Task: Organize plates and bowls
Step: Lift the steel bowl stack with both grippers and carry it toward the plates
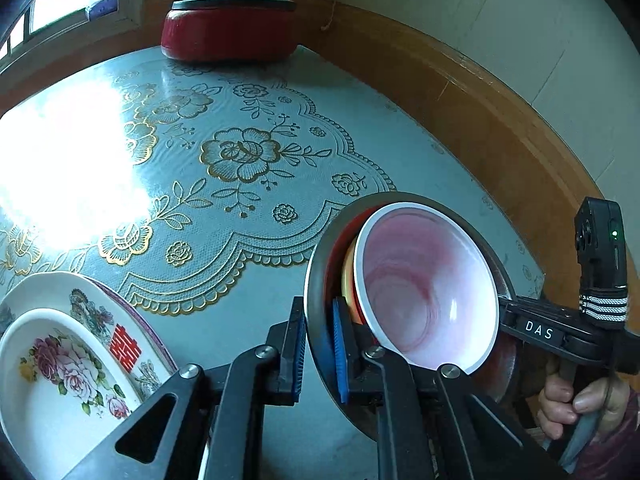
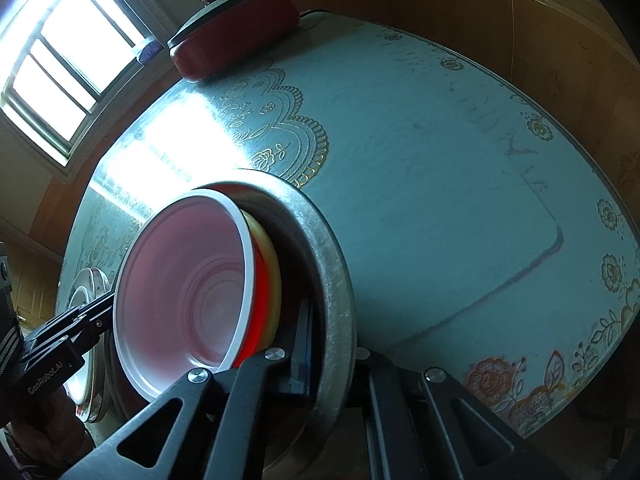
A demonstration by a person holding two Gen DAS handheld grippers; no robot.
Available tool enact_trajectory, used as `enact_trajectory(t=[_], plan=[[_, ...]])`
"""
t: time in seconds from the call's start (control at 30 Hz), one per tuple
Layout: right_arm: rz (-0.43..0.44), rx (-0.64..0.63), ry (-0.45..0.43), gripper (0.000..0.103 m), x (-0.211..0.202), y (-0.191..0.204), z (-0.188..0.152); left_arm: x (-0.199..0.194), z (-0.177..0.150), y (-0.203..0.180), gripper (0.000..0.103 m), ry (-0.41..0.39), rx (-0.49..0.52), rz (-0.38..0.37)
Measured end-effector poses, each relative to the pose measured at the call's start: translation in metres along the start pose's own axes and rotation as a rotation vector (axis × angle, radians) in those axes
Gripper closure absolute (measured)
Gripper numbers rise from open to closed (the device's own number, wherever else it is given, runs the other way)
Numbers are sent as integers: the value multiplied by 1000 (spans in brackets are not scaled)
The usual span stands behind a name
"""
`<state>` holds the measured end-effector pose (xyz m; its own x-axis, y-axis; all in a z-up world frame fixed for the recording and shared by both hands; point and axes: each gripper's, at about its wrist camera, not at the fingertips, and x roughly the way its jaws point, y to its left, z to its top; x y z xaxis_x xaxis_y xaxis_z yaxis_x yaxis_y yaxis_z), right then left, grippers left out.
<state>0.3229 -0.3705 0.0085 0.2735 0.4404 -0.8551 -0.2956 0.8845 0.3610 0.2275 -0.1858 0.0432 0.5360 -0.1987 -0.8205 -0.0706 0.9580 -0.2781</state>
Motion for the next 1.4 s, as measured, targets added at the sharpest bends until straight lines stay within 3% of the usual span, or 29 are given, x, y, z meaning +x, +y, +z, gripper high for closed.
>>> enact_trajectory(t=[0.1,0.6,1.4], plan=[[30,34,15,100,0,-8,-1,1,-1,-1,90,6,3,3],[-11,74,-12,99,-5,-5,-13,0,-7,-4,89,8,54,-6],[101,268,-19,100,2,8,-34,-37,-6,5,92,-34,123,-68]])
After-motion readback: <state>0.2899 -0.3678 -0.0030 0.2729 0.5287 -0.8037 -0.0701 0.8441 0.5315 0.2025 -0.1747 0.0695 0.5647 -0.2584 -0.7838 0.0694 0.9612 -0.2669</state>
